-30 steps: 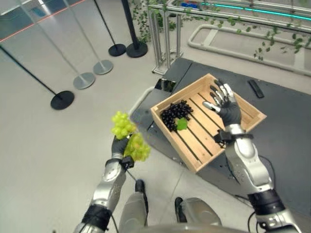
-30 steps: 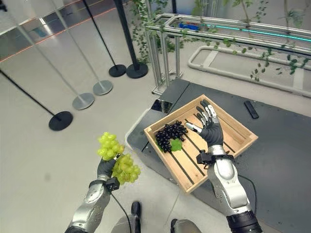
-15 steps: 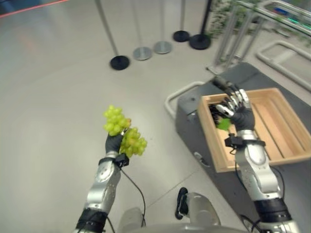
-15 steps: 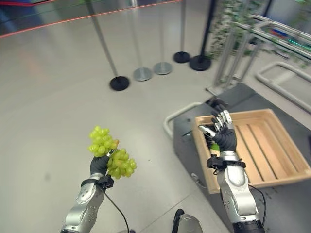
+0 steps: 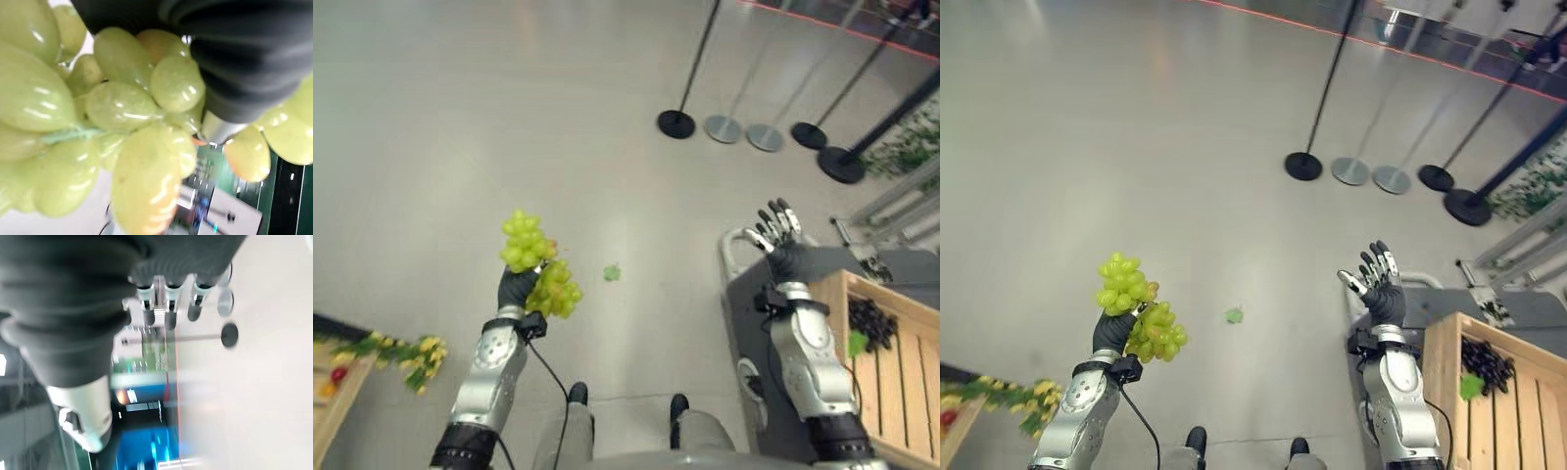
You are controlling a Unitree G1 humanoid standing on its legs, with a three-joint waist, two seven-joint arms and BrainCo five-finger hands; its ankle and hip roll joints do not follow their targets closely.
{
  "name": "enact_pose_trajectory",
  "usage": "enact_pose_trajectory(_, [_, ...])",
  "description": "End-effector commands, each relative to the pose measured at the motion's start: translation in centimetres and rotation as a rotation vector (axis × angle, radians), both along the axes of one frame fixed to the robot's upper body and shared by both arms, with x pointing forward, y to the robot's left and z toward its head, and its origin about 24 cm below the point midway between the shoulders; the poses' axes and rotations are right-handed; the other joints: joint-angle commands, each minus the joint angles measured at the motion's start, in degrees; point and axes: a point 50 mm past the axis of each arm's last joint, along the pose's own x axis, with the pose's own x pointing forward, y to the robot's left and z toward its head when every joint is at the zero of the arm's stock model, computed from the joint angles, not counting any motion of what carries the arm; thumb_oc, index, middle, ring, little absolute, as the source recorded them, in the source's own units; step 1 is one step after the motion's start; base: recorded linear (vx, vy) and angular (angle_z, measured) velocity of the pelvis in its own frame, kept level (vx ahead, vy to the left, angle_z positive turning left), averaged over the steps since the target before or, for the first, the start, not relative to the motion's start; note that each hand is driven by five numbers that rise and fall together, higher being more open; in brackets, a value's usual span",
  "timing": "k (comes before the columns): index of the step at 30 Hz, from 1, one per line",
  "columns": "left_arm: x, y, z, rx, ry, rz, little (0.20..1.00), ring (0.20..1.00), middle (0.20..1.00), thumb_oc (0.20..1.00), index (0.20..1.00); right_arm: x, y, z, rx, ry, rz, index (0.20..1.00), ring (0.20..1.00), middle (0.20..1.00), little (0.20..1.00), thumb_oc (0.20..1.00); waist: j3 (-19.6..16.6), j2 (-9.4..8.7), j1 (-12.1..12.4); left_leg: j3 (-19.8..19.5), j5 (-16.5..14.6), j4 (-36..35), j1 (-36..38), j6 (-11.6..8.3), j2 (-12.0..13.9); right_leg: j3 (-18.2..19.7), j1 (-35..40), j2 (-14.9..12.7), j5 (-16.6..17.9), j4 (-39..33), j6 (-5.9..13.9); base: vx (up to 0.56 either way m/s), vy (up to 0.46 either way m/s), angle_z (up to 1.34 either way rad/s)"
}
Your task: Pick up the fruits from the basket on one side to the basket on the other side
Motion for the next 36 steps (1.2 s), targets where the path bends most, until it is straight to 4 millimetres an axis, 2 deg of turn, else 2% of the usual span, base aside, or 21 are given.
enact_pose_trajectory(1, [0.8, -2.0, 4.3, 0.042, -0.227, -0.119, 0.2, 0.2, 0.2, 0.2, 0.2, 0.1, -0.3, 2.4, -0.036, -0.128, 0.033, 1.0, 1.0, 1.0, 1.0, 1.0, -1.53, 1.5, -1.96, -3.75, -1.38, -9.04, 6.98, 0.68, -1.51, 7.7, -1.47, 10.09, -2.51, 2.06, -0.66, 0.05, 0.161, 1.53])
enact_pose_trajectory(2, [0.8, -2.2, 4.3, 0.043, -0.23, -0.128, 0.2, 0.2, 0.2, 0.2, 0.2, 0.0, -0.3, 2.5, -0.049, -0.134, 0.033, 1.0, 1.0, 1.0, 1.0, 1.0, -2.1, 1.59, -2.23, -5.3, -0.06, -9.79, 6.91, 0.47, -2.38, 10.14, -1.28, 12.57, -3.51, 2.02, -1.94, 0.04, 0.145, 1.58])
enact_pose_trajectory(4, [1.0, -2.6, 4.3, 0.018, -0.232, -0.124, 0.2, 0.2, 0.2, 0.2, 0.2, -0.1, -0.7, 2.2, -0.032, -0.126, 0.017, 1.0, 1.0, 1.0, 1.0, 1.0, -1.55, 1.62, -2.15, -7.32, 0.93, -9.46, 6.37, -0.1, -3.76, 12.18, -0.32, 13.02, -4.82, 2.24, -4.54, -0.04, 0.058, 1.31])
enact_pose_trajectory(7, [0.9, -2.6, 4.6, -0.001, -0.257, -0.114, 0.2, 0.2, 0.2, 0.2, 0.2, 0.4, 0.1, 2.9, -0.079, -0.141, 0.072, 1.0, 1.0, 1.0, 1.0, 1.0, -1.42, 2.49, -1.7, -8.63, 1.53, -10.37, 5.39, -0.97, -4.27, 13.44, 1.15, 11.03, -3.02, -3.61, -2.95, -0.05, -0.088, 0.81])
enact_pose_trajectory(10, [0.3, -1.6, 4.6, -0.016, -0.257, -0.077, 0.2, 0.2, 0.2, 0.2, 0.2, 0.8, 0.6, 3.3, -0.093, -0.149, 0.101, 1.0, 1.0, 1.0, 1.0, 1.0, -2.04, 2.91, 0.86, -9.93, 1.69, -10.05, 4.52, -1.64, -3.94, 12.93, 1.13, 9.83, -2.29, -5.19, -3.4, 0.02, -0.113, 0.23])
enact_pose_trajectory(13, [0.1, -1.2, 4.5, -0.029, -0.259, -0.06, 0.2, 0.2, 0.2, 0.2, 0.2, 0.8, 0.8, 3.3, -0.09, -0.151, 0.116, 1.0, 1.0, 1.0, 1.0, 1.0, -1.25, 3.33, 1.79, -12.26, 2.22, -9.28, 2.82, -2.46, -4.26, 11.79, 1.99, 9.15, -2.7, -7.05, -4.08, -0.06, -0.116, 0.4])
enact_pose_trajectory(14, [0.3, -1.3, 4.5, -0.071, -0.264, -0.043, 0.2, 0.2, 0.2, 0.2, 0.2, 0.8, 0.1, 3.7, -0.114, -0.164, 0.075, 1.0, 1.0, 1.0, 1.0, 1.0, 0.5, 4.08, 0.99, -7.39, 2.48, -7.05, -0.65, -3.41, -2.56, 8.65, 1.23, 7.47, -3.56, -6.24, -4.09, -0.12, 0.016, 1.08])
enact_pose_trajectory(15, [0.4, -1.4, 4.6, -0.079, -0.268, -0.037, 0.2, 0.2, 0.2, 0.2, 0.2, 1.0, -0.2, 4.0, -0.139, -0.166, 0.055, 1.0, 1.0, 1.0, 1.0, 1.0, 1.08, 4.57, -0.02, -1.07, 1.92, -5.96, -1.67, -3.19, -0.11, 5.76, 0.74, 6.12, -3.24, -6.39, -3.63, -0.13, 0.016, 1.64])
enact_pose_trajectory(16, [0.4, -1.4, 4.3, -0.081, -0.258, -0.035, 0.2, 0.2, 0.2, 0.2, 0.2, 1.1, -0.2, 4.0, -0.159, -0.162, 0.05, 1.0, 1.0, 1.0, 1.0, 1.0, 1.23, 4.72, -0.11, 2.26, 1.15, -5.48, -1.38, -3.32, 1.77, 3.46, 0.92, 5.0, -2.97, -7.08, -3.32, -0.06, 0.015, 1.94])
enact_pose_trajectory(17, [0.4, -1.4, 4.4, -0.081, -0.259, -0.035, 0.2, 0.2, 0.2, 0.2, 0.2, 1.1, -0.2, 4.0, -0.16, -0.163, 0.05, 1.0, 1.0, 1.0, 1.0, 1.0, 1.19, 4.78, -0.12, 2.23, 1.46, -5.64, -1.53, -3.38, 1.84, 3.45, 0.77, 5.05, -2.65, -7.24, -3.3, -0.02, -0.036, 1.77])
enact_pose_trajectory(18, [0.0, -1.0, 3.9, -0.082, -0.245, -0.014, 0.2, 0.2, 0.2, 0.2, 0.2, 1.2, 0.1, 3.5, -0.161, -0.139, 0.067, 1.0, 1.0, 1.0, 1.0, 1.0, 0.3, 5.16, 0.41, 3.29, 0.66, -7.4, 0.88, -3.76, 3.46, 0.24, 1.77, 3.27, -1.81, -9.17, -2.99, -0.02, -0.038, 1.31])
enact_pose_trajectory(19, [0.0, -1.0, 3.9, -0.082, -0.245, -0.014, 0.2, 0.2, 0.2, 0.2, 0.2, 1.2, 0.1, 3.5, -0.161, -0.139, 0.067, 1.0, 1.0, 1.0, 1.0, 1.0, 0.24, 5.18, 0.3, 3.18, 1.04, -7.65, 0.79, -3.81, 3.47, 0.14, 1.69, 3.27, -1.51, -9.37, -2.99, -0.07, -0.028, 1.14])
enact_pose_trajectory(20, [-0.2, -0.8, 3.8, -0.096, -0.246, 0.003, 0.2, 0.2, 0.2, 0.2, 0.2, 1.3, 0.2, 3.4, -0.179, -0.135, 0.078, 1.0, 1.0, 1.0, 1.0, 1.0, -0.14, 5.25, 0.52, 4.06, 0.14, -7.54, 2.57, -4.25, 4.69, -2.9, 2.26, 1.21, -0.96, -10.39, -2.67, -0.12, 0.033, 1.12])
enact_pose_trajectory(21, [-0.4, -0.6, 3.7, -0.105, -0.242, 0.016, 0.2, 0.2, 0.2, 0.2, 0.2, 1.3, 0.3, 3.3, -0.178, -0.128, 0.082, 1.0, 1.0, 1.0, 1.0, 1.0, -0.2, 5.28, 0.68, 6.56, -0.74, -7.31, 4.69, -4.88, 7.82, -6.48, 2.83, -0.6, -1.14, -10.92, -2.35, -0.12, 0.034, 1.25])
enact_pose_trajectory(24, [-0.4, -0.6, 3.7, -0.109, -0.242, 0.016, 0.2, 0.2, 0.2, 0.2, 0.2, 1.3, 0.2, 3.2, -0.176, -0.123, 0.08, 1.0, 1.0, 1.0, 1.0, 1.0, -0.47, 5.4, 0.48, 6.94, -0.33, -7.82, 5.24, -5.38, 8.89, -8.03, 3.13, -1.01, -0.94, -11.72, -2.2, -0.03, 0.032, 1.43])
enact_pose_trajectory(25, [-0.5, -0.5, 3.7, -0.117, -0.242, 0.026, 0.2, 0.2, 0.2, 0.2, 0.2, 1.4, 0.3, 3.1, -0.172, -0.118, 0.09, 1.0, 1.0, 1.0, 1.0, 1.0, -0.55, 5.64, 0.95, 7.99, -0.72, -7.84, 6.24, -5.96, 10.49, -9.69, 3.88, -1.43, -1.17, -12.0, -1.93, 0.05, 0.088, 0.91])
enact_pose_trajectory(29, [-0.5, -0.3, 3.5, -0.143, -0.238, 0.05, 0.2, 0.2, 0.2, 0.2, 0.2, 1.2, -0.1, 2.7, -0.163, -0.098, 0.066, 1.0, 1.0, 1.0, 1.0, 1.0, -1.3, 7.06, 1.66, 12.84, 2.38, -12.33, 8.28, -8.21, 15.79, -15.94, 6.58, -4.44, -1.13, -12.13, -0.21, 0.07, 0.166, 0.78])
enact_pose_trajectory(31, [-0.5, -0.4, 3.5, -0.153, -0.239, 0.051, 0.2, 0.2, 0.2, 0.2, 0.2, 1.1, -0.3, 2.4, -0.158, -0.084, 0.058, 1.0, 1.0, 1.0, 1.0, 1.0, -1.31, 7.38, 1.81, 14.47, 3.4, -14.06, 9.04, -8.98, 17.33, -18.46, 7.67, -5.5, -1.12, -11.93, 0.61, 0.05, 0.193, 0.9])
enact_pose_trajectory(32, [-0.4, -0.5, 3.6, -0.154, -0.243, 0.05, 0.2, 0.2, 0.2, 0.2, 0.2, 0.9, -0.5, 2.3, -0.16, -0.079, 0.048, 1.0, 1.0, 1.0, 1.0, 1.0, -1.37, 7.41, 2.05, 15.55, 3.62, -14.05, 8.9, -9.12, 17.54, -19.93, 8.05, -6.45, -0.83, -11.68, 1.23, 0.06, 0.181, 0.95])
enact_pose_trajectory(34, [-0.3, -0.6, 3.6, -0.15, -0.242, 0.043, 0.2, 0.2, 0.2, 0.2, 0.2, 0.9, -0.4, 2.2, -0.158, -0.075, 0.046, 1.0, 1.0, 1.0, 1.0, 1.0, -1.37, 6.88, 2.0, 16.39, 1.91, -10.37, 7.65, -8.74, 16.5, -21.55, 8.88, -8.25, -0.51, -10.66, 2.04, 0.11, 0.22, 0.94])
enact_pose_trajectory(36, [-0.3, -0.7, 4.0, -0.123, -0.254, 0.026, 0.2, 0.2, 0.2, 0.2, 0.2, 0.7, -0.5, 1.5, -0.143, -0.05, 0.042, 1.0, 1.0, 1.0, 1.0, 1.0, -1.64, 6.08, 2.77, 15.55, 2.57, -13.69, 8.11, -8.39, 15.21, -22.65, 9.42, -9.06, -0.16, -10.54, 2.79, 0.09, 0.197, 0.75])
